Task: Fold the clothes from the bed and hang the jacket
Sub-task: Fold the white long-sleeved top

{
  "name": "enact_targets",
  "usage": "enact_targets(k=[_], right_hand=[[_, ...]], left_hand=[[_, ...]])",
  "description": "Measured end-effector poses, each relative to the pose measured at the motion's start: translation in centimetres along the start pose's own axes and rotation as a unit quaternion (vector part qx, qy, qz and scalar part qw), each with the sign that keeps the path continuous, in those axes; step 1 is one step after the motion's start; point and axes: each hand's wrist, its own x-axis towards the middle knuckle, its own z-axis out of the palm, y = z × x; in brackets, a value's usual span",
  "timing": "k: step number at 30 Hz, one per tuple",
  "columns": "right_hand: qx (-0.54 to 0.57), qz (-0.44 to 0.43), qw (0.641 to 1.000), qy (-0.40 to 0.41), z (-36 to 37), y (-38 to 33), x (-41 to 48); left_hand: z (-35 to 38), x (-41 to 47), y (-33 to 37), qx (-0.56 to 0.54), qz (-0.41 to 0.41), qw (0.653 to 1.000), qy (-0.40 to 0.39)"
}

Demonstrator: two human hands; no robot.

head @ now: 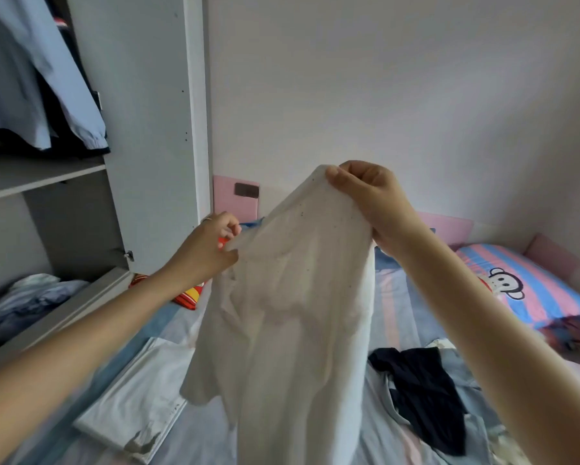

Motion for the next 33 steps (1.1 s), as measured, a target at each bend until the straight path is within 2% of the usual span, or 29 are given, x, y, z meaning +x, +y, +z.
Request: enact_targets(k=[4,6,12,17,20,24,26,29,33], right_hand=[[-0.006,0.009,0.995,0.095,-0.2,0.5,0.5],[0.012,0.017,0.993,0.118,-1.0,0.9,0.9],[-0.045,0.006,0.982,0.186,-2.8,2.5,2.1],[-0.131,-0.057,0.971,0.192,-4.0,3.2,2.6],[-0.155,-0.066,0.966,0.195,-4.1,3.8,3.0],[-0.147,-0.055,0.965,0.211,-3.9,4.9,3.7],[-0.135,-0.06,0.962,0.23,-3.9,5.2,4.1],[-0.126,-0.067,0.958,0.25,-3.7,5.3,4.4],[-0.151,-0.07,0.959,0.228,-3.7,5.4,4.7]], left_hand=[[0.8,-1.1,-1.3,0.005,-0.022,1.0,0.009],[1.1,-1.2,-1.4,-0.01,-0.011,1.0,0.006],[0.7,0.1,-0.5,-0.07,-0.007,0.997,-0.027],[0.6,0.5,0.7,-0.043,-0.062,0.988,-0.137],[0.4,0.5,1.4,-0.093,-0.08,0.98,-0.154],[0.2,0.5,0.4,-0.086,-0.073,0.979,-0.171],[-0.1,0.7,0.1,-0.055,-0.072,0.984,-0.152],[-1.0,1.2,-0.5,-0.031,-0.048,0.995,-0.078],[-2.2,1.7,-1.4,-0.105,-0.063,0.992,-0.028]])
